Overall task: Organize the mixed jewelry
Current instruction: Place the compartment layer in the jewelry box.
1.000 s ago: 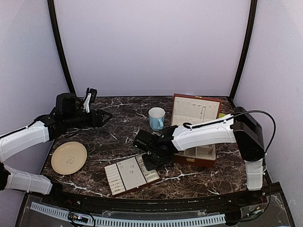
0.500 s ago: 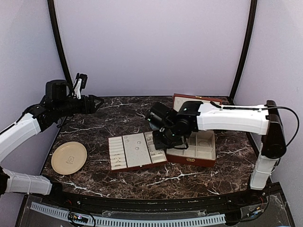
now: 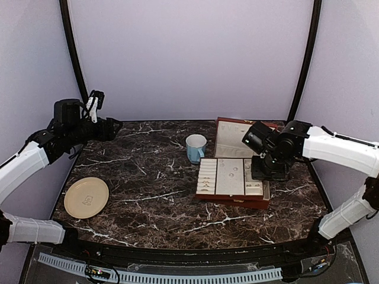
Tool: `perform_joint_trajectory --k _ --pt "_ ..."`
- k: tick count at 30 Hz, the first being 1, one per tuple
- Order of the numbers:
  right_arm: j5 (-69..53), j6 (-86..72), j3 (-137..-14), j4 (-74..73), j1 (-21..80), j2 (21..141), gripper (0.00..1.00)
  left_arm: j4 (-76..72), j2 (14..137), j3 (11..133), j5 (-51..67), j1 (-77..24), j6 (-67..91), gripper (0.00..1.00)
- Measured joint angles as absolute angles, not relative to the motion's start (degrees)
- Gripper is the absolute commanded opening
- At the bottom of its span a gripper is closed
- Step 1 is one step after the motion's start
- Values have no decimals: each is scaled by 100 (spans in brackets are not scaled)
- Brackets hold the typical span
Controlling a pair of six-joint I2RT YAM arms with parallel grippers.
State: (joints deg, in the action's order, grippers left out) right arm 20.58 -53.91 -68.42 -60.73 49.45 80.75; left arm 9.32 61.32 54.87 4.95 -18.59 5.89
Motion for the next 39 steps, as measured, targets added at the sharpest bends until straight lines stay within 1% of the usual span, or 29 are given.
perform_joint_trajectory --k 9,19,28,39 --pt "2217 -5369 -6014 -6329 4104 7249 0 779 5798 5094 38 -1852 506 76" --pt "2080 -4766 -5741 -5918 3153 7188 0 735 5798 5041 -189 -1850 445 76" --pt "1802 -4407 -5769 -5382 3052 7773 0 733 5798 5039 -248 -1850 403 76" --pt "1601 -4217 -5819 -5146 3052 8101 0 729 5806 5017 -244 -1850 362 77"
